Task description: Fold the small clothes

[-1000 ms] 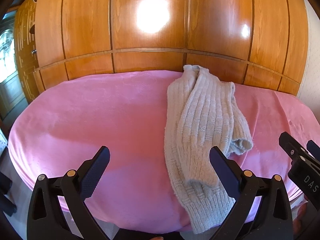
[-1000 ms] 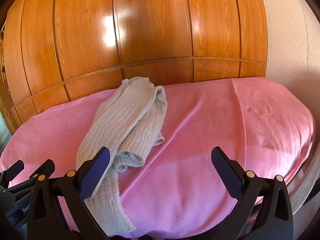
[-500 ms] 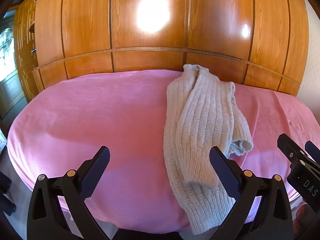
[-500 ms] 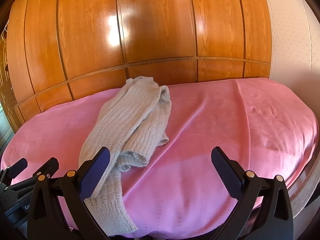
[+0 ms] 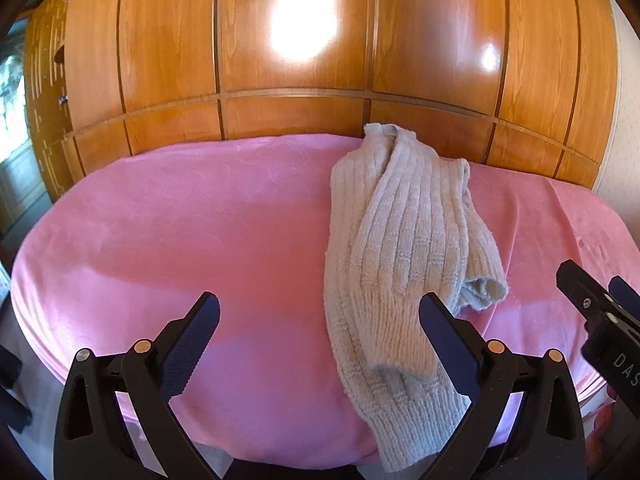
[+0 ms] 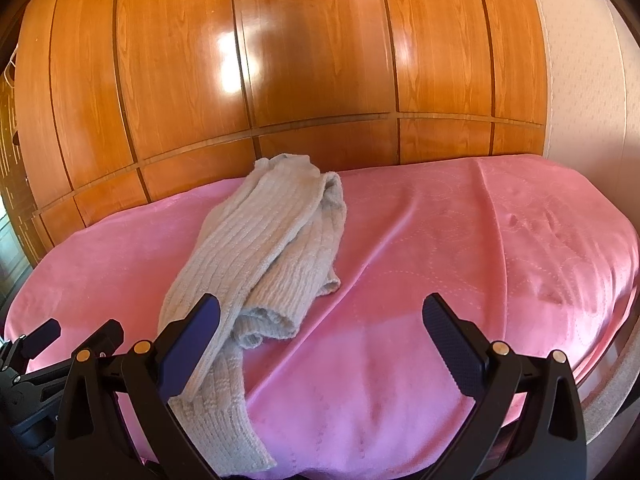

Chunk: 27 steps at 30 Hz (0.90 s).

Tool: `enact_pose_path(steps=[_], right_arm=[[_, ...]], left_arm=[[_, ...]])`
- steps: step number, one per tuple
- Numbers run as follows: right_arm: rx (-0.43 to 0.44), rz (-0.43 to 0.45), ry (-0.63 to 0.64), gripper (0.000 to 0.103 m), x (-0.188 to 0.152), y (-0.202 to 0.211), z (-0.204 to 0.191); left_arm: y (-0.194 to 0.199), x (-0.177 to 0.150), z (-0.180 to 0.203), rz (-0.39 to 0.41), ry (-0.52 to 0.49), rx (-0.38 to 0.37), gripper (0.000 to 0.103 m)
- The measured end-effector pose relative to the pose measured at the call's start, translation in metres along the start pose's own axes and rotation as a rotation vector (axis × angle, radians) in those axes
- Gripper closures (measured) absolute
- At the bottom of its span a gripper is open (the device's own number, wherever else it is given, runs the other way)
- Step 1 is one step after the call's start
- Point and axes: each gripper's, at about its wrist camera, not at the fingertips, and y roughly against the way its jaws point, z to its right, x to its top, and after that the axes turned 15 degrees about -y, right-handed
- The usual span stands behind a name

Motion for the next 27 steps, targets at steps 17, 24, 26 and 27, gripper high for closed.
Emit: enact_pose_path(steps=[17,24,26,27], right_arm=[[0.222,-0.388,0.003,0.036,0.039,-0.141,-0.044],[0.252,-0.465,0.101,0.094,0.024,-0.171,-0.071],[0.271,-0.413,0.104,0.097,0.036,-0.157,-0.068],[0.277,-0.394,0.099,0.097,0.041,-0.153,-0.065]], left_arm=[[-0.053,-0.033,-0.062,-0.155,0.19,-0.218,0.048],[-0.07,-0.035,-0.059,-0.19,0.229,-0.341,0.049],[-0.076,-0.033,-0.053,-0.192,0.233,-0.395,0.049],[-0.079,-0.032,-0.051,-0.193,0.237,-0.417,0.049]])
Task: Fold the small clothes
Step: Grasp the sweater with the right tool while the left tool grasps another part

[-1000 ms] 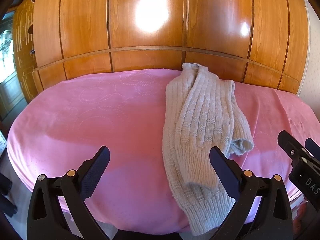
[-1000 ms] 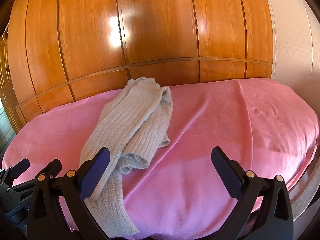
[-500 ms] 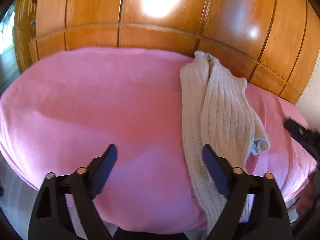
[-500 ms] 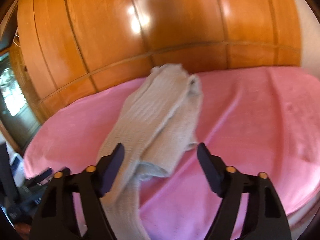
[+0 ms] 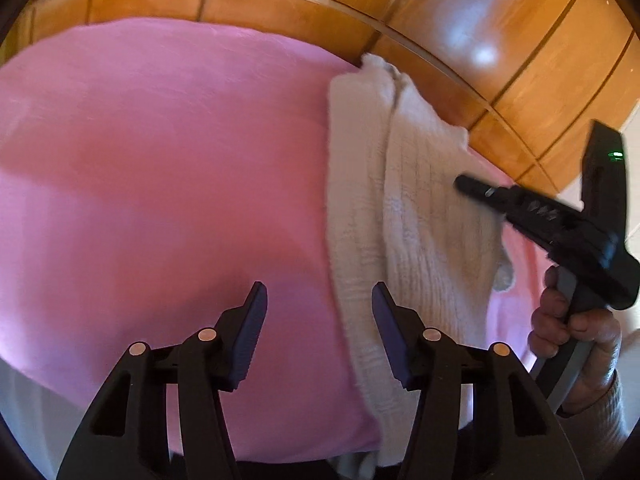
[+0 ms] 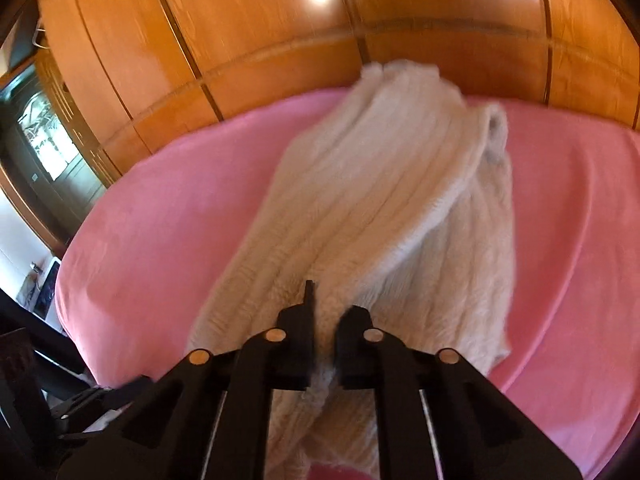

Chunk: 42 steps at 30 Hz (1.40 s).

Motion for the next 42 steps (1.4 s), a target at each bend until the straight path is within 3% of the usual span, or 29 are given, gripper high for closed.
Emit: enact_pose_path(steps=[5,7,10,12,16,17,20,22,25,27,28,31,32,33,38,39,42], right_arm=[[-0.068,0.176,-0.014,0.097,0.036,0.065,0.037],[-0.186,0.26,-0.025,0.097,0.056,0.089,0.069],[-0.368,0.31,-0.062,0.097,0.08,0.098,0.12],[-0.495,0.318,-0.082,0.097,0.096,0.094,0.154],[-0.684,0.276,-0.142,0.097,0.121,0.067,0.216],[-0.702,0.263,-0.148,0.097,0.123,0.061,0.223],[-0.784,0.242,-0.111,0.097,0.132,0.04,0.234],[-0.811,0.235,-0.094,0.097,0.138,0.03,0.235],[-0.827,0.232,-0.087,0.09,0.144,0.025,0.235],[-0.807,0.255,-0.092,0.044,0.142,0.03,0.227],[-0.783,0.284,-0.097,0.037,0.136,0.039,0.218],[-0.648,0.283,-0.099,0.036,0.124,0.055,0.201],[-0.576,0.258,-0.103,0.036,0.119,0.058,0.192],[-0.475,0.212,-0.108,0.036,0.109,0.058,0.18],[-0.056,-0.052,-0.226,0.037,0.072,0.015,0.139],[-0.012,-0.093,-0.256,0.039,0.069,0.002,0.132],[0.089,-0.195,-0.335,0.046,0.055,-0.034,0.122]], left_arm=[[-0.009,0.002,0.016,-0.009,-0.048,-0.095,0.049],[-0.016,0.0,0.028,-0.024,-0.082,-0.119,0.049],[-0.029,-0.006,0.039,-0.051,-0.123,-0.1,0.051],[-0.032,-0.004,0.043,-0.062,-0.149,-0.098,0.089],[-0.016,0.007,0.035,-0.032,-0.158,-0.106,0.093],[-0.009,0.014,0.03,-0.015,-0.168,-0.087,0.094],[0.013,0.048,-0.005,0.043,-0.168,0.058,0.094],[0.031,0.083,-0.049,0.093,-0.145,0.234,0.094],[0.049,0.134,-0.109,0.148,-0.068,0.424,0.094],[0.055,0.158,-0.135,0.171,-0.025,0.516,0.091],[0.056,0.168,-0.144,0.175,0.0,0.54,0.089],[0.059,0.182,-0.148,0.21,0.053,0.554,0.062],[0.06,0.178,-0.14,0.243,0.064,0.511,0.056],[0.057,0.173,-0.129,0.245,0.061,0.459,0.056],[-0.007,0.137,-0.072,0.121,0.048,0.076,0.056],[-0.024,0.128,-0.06,0.088,0.07,-0.007,0.056],[-0.066,0.115,-0.03,0.015,0.114,-0.151,0.056]])
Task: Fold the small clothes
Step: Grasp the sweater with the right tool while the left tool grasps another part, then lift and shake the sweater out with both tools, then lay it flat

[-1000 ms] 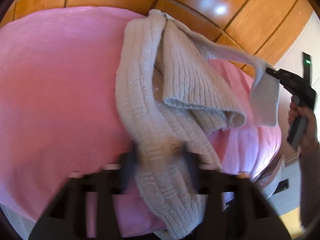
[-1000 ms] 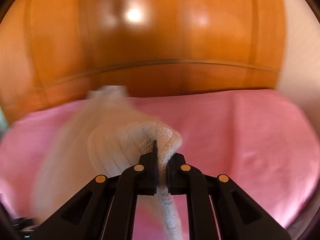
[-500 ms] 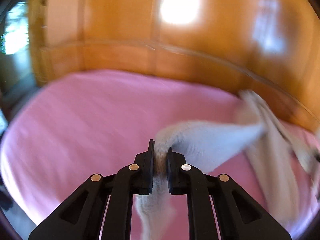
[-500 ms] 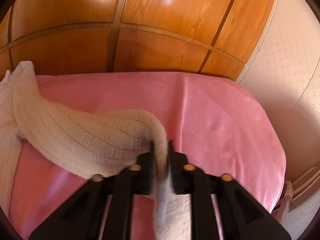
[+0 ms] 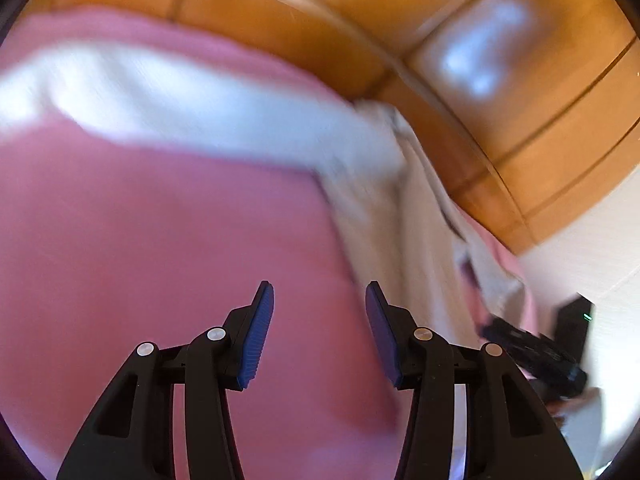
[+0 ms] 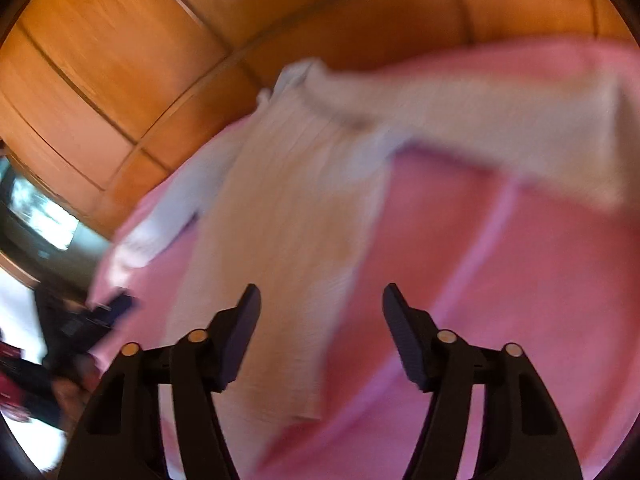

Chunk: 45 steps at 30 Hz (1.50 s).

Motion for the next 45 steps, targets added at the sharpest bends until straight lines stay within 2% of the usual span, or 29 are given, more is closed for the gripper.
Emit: enact_pose_path(steps=[2,4,5,6,7,8,11,15,21,24,26,29,31,32,33,34,37,39,43,44,45], right_arm=[[-0.001,-0.035,-0.017,0.056,-0.004,-0.018,-0.001],[0.014,-0.027,-0.013,0.075,-0.006,-0.022,0.001],[0.025,-0.023,-0.008,0.083,-0.005,-0.019,0.001],[0.026,-0.011,0.008,0.085,-0.006,-0.014,-0.002],[0.021,-0.003,0.023,0.086,-0.004,-0.011,-0.003],[0.015,0.006,0.04,0.088,-0.004,-0.007,-0.005],[-0.005,0.046,0.084,0.092,-0.003,0.011,-0.009],[0.017,0.113,0.129,0.094,-0.003,0.049,-0.02],[0.05,0.251,0.199,0.098,-0.011,0.135,-0.038],[0.048,0.315,0.22,0.103,-0.021,0.17,-0.038],[0.017,0.33,0.209,0.103,-0.026,0.177,-0.031],[-0.055,0.296,0.172,0.103,-0.039,0.166,-0.005],[-0.103,0.242,0.121,0.099,-0.048,0.147,0.017],[-0.118,0.217,0.079,0.087,-0.055,0.136,0.032],[-0.126,0.207,0.056,0.063,-0.06,0.13,0.042],[-0.132,0.195,0.035,0.057,-0.066,0.128,0.055],[-0.139,0.127,-0.018,0.056,-0.084,0.106,0.08],[-0.118,0.082,-0.038,0.056,-0.093,0.088,0.089],[-0.087,0.064,-0.003,0.055,-0.102,0.067,0.083],[-0.081,0.054,0.004,0.063,-0.101,0.063,0.077],[-0.069,0.037,0.011,0.088,-0.099,0.064,0.074]], left_arm=[[-0.024,-0.01,0.011,-0.039,0.044,-0.059,0.056],[-0.043,-0.011,0.016,-0.06,0.105,-0.157,0.056],[-0.049,-0.01,0.021,-0.063,0.109,-0.178,0.056],[-0.055,-0.012,0.028,-0.068,0.105,-0.175,0.057],[-0.061,-0.011,0.032,-0.073,0.107,-0.188,0.064],[-0.067,-0.009,0.034,-0.083,0.11,-0.227,0.079],[-0.067,-0.004,0.054,-0.06,0.072,-0.218,0.093],[-0.024,0.008,0.057,-0.019,0.021,-0.222,0.1],[0.079,0.032,0.06,0.076,-0.129,-0.163,0.1],[0.121,0.041,0.05,0.097,-0.138,-0.137,0.1],[0.139,0.035,0.037,0.077,-0.118,-0.112,0.1],[0.143,0.015,0.018,0.036,-0.1,-0.055,0.099],[0.136,-0.002,-0.003,0.028,-0.047,-0.011,0.069],[0.136,-0.011,-0.012,0.031,-0.013,0.019,0.042],[0.134,-0.023,-0.024,0.046,0.039,0.046,0.035],[0.131,-0.032,-0.033,0.045,0.073,0.048,0.035],[0.117,-0.066,-0.049,-0.009,0.134,0.026,0.035],[0.104,-0.085,-0.044,-0.035,0.116,0.026,0.035],[0.085,-0.102,-0.023,-0.028,0.047,-0.063,0.035],[0.082,-0.103,-0.017,-0.017,0.031,-0.091,0.039],[0.077,-0.101,-0.013,-0.008,0.029,-0.119,0.064]])
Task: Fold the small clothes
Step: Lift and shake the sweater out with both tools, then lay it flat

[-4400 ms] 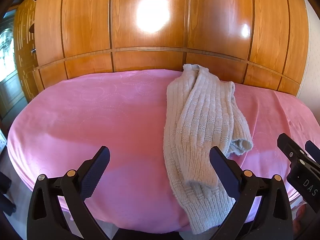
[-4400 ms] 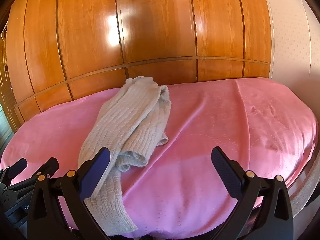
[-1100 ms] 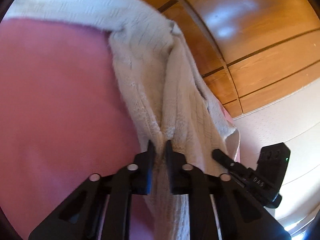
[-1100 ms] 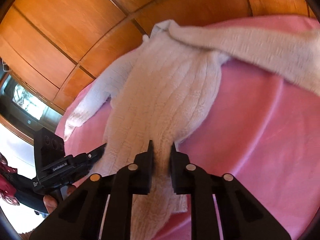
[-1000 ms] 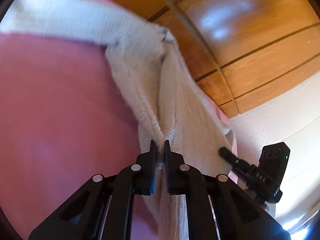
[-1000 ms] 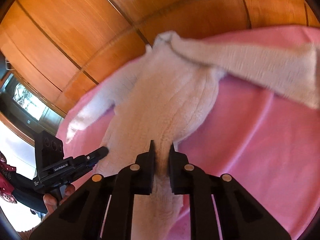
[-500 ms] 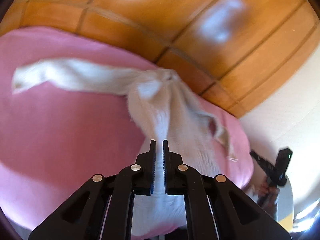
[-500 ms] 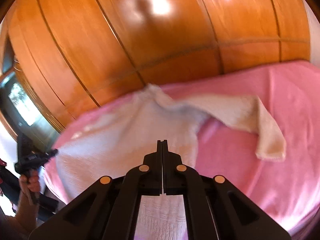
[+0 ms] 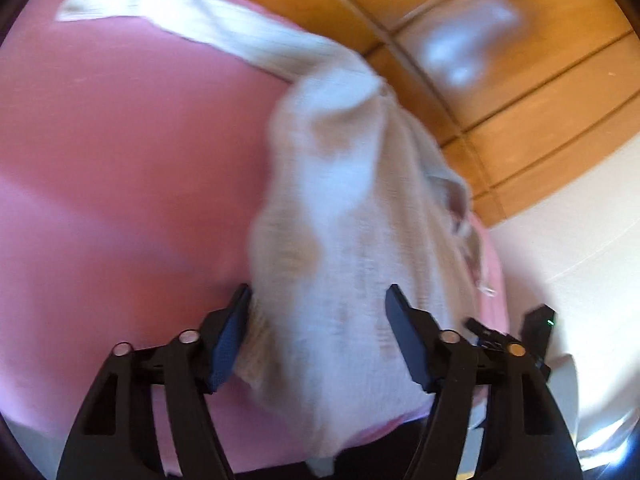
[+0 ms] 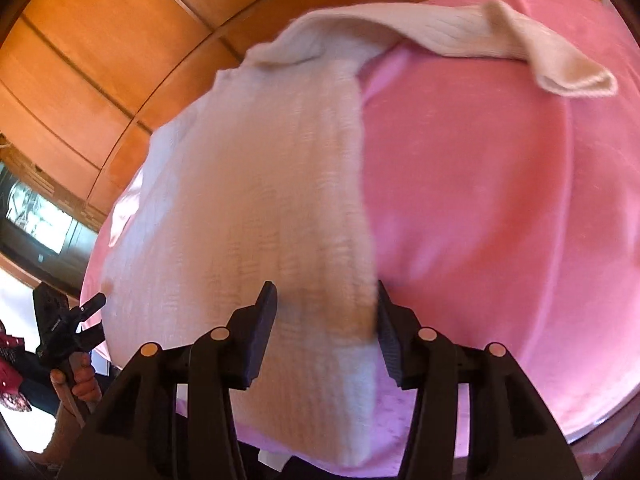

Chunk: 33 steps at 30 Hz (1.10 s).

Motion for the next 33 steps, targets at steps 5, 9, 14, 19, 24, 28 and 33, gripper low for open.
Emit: enact_pose_path(steps=[5,9,14,19,24,28,33], right_arm=[[0.034,0.019,0.134,0.093,0.0,0.023,-0.036],[0.117,0.127,0.201,0.094,-0.001,0.092,-0.058],[0.046,0.148,0.157,0.094,-0.001,0.101,-0.04],[-0.135,0.077,0.076,0.094,-0.006,0.05,-0.003],[-0.184,0.059,0.046,0.093,-0.01,0.033,0.014],[-0.188,0.056,0.04,0.093,-0.008,0.031,0.014],[-0.084,0.062,0.058,0.093,-0.008,0.056,0.005]], left_arm=[[0.006,0.02,0.012,-0.028,0.013,-0.053,0.093],[0.062,0.041,0.047,-0.027,-0.068,-0.124,0.093],[0.076,0.042,0.04,-0.066,-0.059,-0.032,0.068],[0.054,0.015,-0.006,-0.071,0.099,0.083,0.052],[0.033,-0.006,-0.011,-0.043,0.114,0.021,0.049],[0.008,-0.004,0.003,-0.005,0.089,-0.075,0.043],[0.019,-0.008,0.023,-0.062,-0.071,-0.076,0.094]])
